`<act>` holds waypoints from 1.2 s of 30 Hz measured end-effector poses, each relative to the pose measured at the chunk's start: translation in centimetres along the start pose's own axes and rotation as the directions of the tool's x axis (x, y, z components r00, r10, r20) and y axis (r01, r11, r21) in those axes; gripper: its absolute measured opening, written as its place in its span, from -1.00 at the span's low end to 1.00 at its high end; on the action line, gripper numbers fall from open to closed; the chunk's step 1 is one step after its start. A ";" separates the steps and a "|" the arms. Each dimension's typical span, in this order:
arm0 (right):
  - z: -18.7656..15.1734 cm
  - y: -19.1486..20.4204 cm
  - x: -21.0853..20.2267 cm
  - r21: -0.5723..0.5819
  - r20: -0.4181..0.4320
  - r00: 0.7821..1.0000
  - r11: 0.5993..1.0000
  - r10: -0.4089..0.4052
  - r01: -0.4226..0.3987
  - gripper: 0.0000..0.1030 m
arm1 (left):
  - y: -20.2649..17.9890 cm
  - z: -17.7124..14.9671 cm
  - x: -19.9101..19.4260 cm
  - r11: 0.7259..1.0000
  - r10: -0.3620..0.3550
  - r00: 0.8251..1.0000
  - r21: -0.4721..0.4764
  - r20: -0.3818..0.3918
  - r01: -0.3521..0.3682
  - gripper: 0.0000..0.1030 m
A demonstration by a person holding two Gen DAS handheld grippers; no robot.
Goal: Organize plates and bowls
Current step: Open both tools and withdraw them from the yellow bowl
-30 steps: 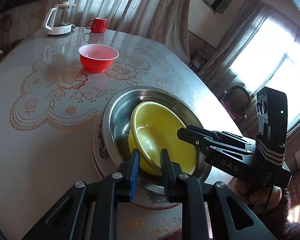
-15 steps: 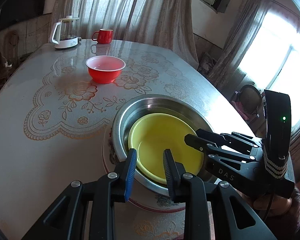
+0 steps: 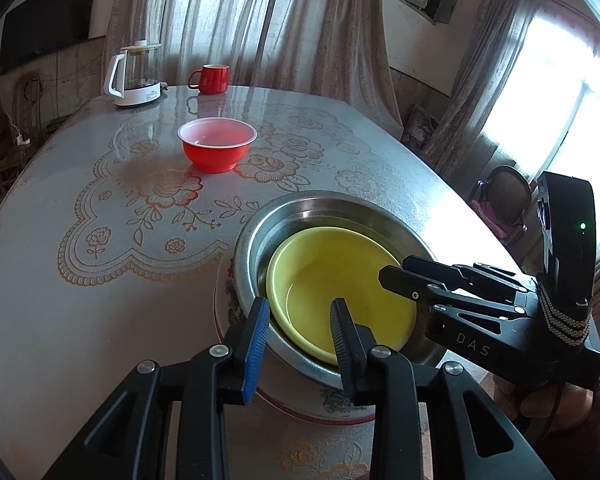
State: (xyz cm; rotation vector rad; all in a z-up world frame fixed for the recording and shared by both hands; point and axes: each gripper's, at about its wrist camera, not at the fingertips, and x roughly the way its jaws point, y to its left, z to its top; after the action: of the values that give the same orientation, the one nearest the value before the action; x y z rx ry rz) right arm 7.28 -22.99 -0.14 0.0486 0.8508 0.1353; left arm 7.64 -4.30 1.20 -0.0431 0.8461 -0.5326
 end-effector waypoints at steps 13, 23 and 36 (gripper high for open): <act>0.6 -0.6 -0.9 0.048 0.054 0.998 0.998 0.040 -0.043 -0.42 | 1.4 0.0 -0.3 0.994 0.112 0.993 -0.004 0.032 -0.112 -0.37; 1.9 -1.2 -0.5 0.109 0.050 0.991 0.985 0.128 -0.132 -0.41 | 3.0 0.1 0.2 0.990 0.139 0.990 -0.033 0.022 -0.139 -0.35; 3.9 -2.4 0.2 0.175 0.065 0.987 0.972 0.147 -0.156 -0.41 | 4.4 0.4 0.4 0.985 0.164 0.986 -0.064 0.016 -0.162 -0.34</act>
State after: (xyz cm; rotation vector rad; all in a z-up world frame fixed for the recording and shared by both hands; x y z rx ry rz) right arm 10.60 -25.32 2.09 0.2859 0.8058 0.1992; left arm 10.07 -0.78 0.12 -0.0360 0.8377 -0.3513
